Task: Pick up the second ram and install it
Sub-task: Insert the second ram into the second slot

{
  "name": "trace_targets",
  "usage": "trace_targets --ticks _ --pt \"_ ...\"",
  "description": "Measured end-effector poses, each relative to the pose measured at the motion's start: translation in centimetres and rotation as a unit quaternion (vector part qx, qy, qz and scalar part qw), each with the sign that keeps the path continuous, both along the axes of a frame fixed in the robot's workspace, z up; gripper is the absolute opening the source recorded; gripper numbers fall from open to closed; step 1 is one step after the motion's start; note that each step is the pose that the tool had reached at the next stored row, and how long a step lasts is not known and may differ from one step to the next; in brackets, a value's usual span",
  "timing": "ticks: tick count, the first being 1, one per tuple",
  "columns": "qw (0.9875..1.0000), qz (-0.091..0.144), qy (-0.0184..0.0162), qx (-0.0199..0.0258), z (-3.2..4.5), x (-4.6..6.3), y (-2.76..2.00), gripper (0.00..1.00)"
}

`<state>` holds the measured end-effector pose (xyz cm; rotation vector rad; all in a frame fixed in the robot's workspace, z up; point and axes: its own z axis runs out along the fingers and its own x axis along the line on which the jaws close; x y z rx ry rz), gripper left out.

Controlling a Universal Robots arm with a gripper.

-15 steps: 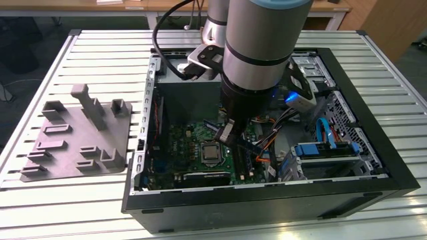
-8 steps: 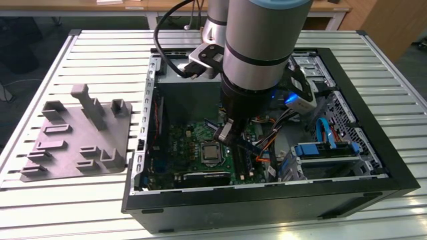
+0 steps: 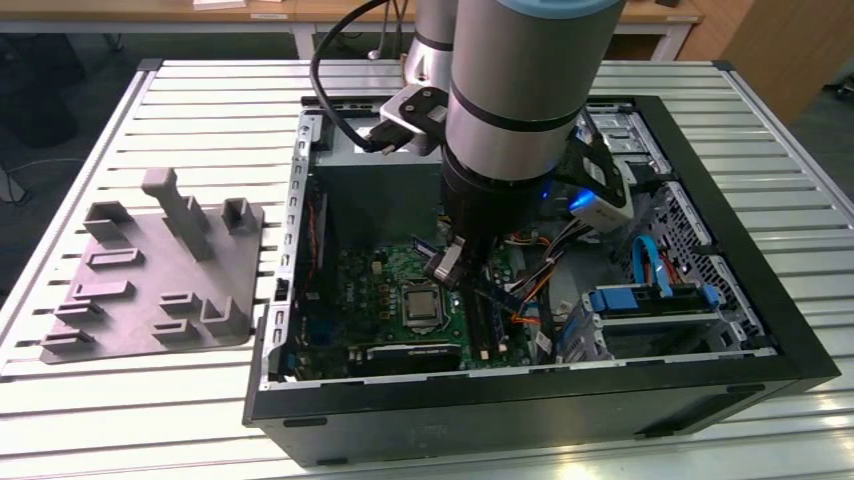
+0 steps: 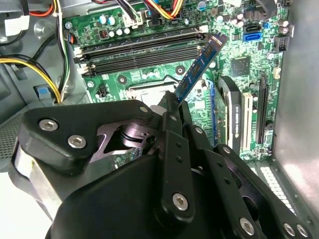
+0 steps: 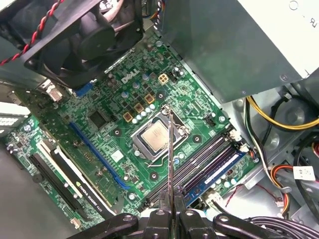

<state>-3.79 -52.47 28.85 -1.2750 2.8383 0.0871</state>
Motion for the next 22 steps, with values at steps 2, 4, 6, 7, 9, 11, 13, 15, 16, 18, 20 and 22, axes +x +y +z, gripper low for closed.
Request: trace_targets --ticks 2,4,6,7,9,11,13,15,16,18,20,22 --pt "1.0000 -0.006 0.0000 0.0000 0.00 0.00 0.00 0.14" --pt "0.9999 -0.011 0.0000 0.0000 0.00 0.00 0.00 0.14" --pt "0.9999 -0.016 0.0000 0.0000 0.00 0.00 0.00 0.14" --pt "0.9998 -0.019 0.0000 0.0000 0.00 0.00 0.00 0.14" --pt "0.9997 -0.024 0.0000 0.0000 -0.01 0.00 0.00 0.14" --pt "0.9996 -0.029 0.0000 0.0000 -0.01 0.00 0.00 0.14" --pt "0.9994 -0.034 0.0000 0.0000 -0.01 0.00 0.00 0.14" --pt "0.9993 -0.038 0.0000 0.0000 -0.01 0.00 0.00 0.14" --pt "0.9992 -0.040 0.0000 0.0000 -0.01 0.00 0.00 0.14" --pt "0.9990 -0.044 0.0000 0.0000 -0.01 0.00 0.00 0.14" --pt "0.9988 -0.048 0.0000 0.0000 -0.01 0.00 0.00 0.14" --pt "0.9986 -0.052 0.0000 0.0000 -0.01 0.00 0.00 0.14"
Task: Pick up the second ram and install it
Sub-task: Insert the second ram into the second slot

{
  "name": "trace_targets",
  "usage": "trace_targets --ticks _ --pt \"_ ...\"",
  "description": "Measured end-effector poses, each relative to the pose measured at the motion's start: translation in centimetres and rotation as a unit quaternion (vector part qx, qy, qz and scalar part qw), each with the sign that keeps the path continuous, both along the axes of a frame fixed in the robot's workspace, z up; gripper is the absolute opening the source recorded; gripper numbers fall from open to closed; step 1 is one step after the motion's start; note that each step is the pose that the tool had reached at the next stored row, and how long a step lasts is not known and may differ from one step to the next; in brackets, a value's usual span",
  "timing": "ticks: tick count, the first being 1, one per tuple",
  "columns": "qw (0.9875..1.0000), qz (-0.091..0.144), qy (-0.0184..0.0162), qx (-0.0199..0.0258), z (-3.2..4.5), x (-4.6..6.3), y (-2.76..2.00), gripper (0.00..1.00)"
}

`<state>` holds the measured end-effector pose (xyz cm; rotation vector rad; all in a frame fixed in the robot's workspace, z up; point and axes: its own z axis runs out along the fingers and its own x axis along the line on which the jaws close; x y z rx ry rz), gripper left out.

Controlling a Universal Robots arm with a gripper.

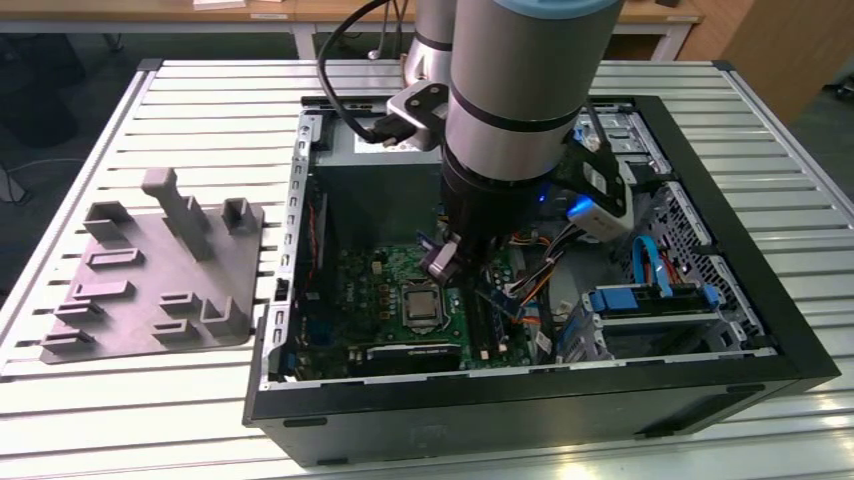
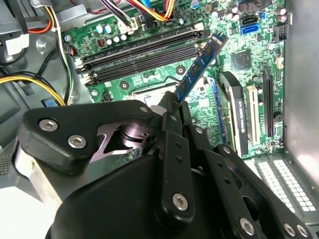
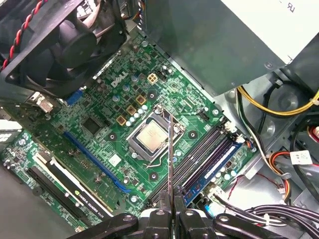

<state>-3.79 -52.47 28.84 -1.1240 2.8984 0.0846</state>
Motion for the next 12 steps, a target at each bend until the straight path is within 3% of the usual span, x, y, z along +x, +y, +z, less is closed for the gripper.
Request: trace_targets --ticks 12 --pt "0.9997 -0.023 0.0000 -0.0001 0.00 0.00 0.00 0.14"
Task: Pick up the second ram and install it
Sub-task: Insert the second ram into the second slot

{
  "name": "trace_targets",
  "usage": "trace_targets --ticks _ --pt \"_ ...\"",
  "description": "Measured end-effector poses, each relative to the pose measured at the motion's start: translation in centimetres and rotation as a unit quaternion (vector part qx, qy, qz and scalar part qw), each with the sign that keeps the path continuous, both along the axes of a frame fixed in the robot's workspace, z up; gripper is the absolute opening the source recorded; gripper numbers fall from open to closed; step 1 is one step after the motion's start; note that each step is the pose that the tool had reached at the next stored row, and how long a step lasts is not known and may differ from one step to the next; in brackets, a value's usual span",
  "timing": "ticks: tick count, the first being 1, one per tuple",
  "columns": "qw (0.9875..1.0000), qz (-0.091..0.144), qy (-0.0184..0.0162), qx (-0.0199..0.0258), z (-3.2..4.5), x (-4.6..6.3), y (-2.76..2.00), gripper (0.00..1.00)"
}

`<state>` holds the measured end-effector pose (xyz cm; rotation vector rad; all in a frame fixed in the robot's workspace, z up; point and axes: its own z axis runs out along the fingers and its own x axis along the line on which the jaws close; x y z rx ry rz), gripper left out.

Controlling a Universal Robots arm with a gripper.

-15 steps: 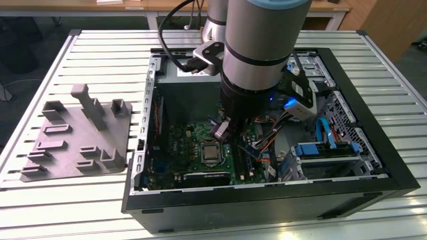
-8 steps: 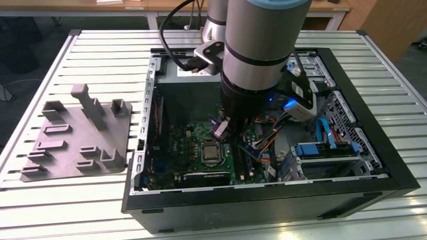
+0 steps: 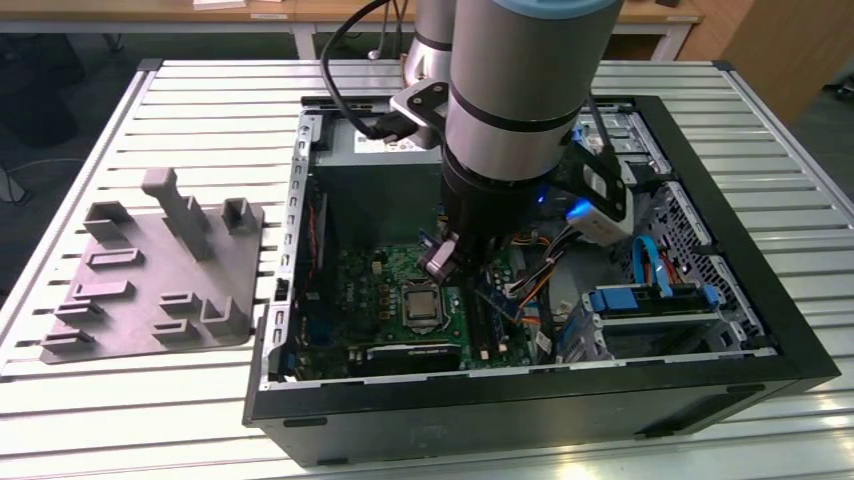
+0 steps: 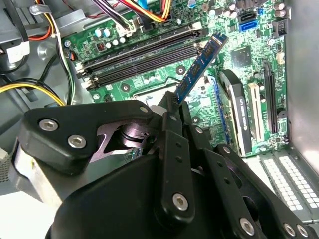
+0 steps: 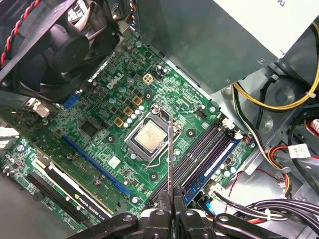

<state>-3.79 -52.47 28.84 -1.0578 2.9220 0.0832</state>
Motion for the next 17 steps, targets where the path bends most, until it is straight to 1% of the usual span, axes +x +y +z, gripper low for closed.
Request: trace_targets --ticks 10,17 --pt "0.9998 -0.018 0.0000 0.0001 -0.01 0.00 0.00 0.14" --pt "0.9994 -0.034 0.0000 0.0000 -0.01 0.00 0.00 0.14"
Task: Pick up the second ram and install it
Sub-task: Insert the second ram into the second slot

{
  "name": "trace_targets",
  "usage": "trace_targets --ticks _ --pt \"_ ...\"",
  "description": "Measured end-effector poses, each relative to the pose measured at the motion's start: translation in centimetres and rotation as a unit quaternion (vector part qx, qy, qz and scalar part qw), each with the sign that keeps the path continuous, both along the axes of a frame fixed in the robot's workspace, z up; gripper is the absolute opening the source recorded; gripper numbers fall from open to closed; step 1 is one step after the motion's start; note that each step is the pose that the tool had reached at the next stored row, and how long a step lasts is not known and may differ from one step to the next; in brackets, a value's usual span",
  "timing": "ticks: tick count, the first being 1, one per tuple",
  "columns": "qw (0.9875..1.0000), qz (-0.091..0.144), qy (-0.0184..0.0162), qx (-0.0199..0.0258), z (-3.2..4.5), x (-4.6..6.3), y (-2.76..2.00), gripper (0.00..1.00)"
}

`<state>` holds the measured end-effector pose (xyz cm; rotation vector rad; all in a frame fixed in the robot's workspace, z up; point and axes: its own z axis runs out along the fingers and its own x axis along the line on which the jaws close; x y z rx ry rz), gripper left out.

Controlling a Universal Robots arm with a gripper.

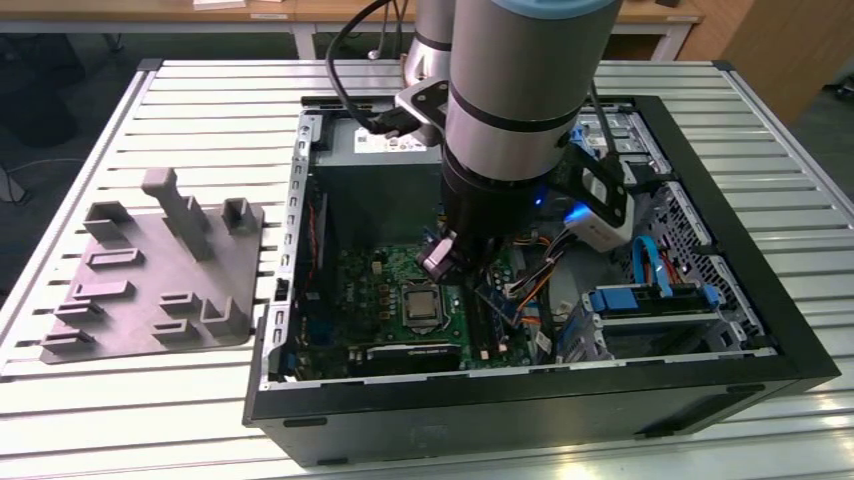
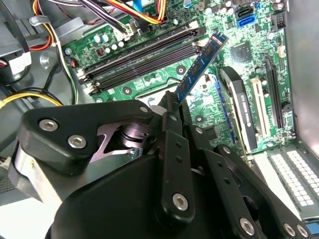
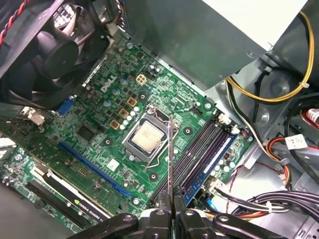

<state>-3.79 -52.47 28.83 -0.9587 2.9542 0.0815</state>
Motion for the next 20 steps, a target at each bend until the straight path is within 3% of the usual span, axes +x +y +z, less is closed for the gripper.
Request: trace_targets --ticks 20 --pt "0.9991 -0.043 0.0000 0.0000 0.00 0.00 0.00 0.14"
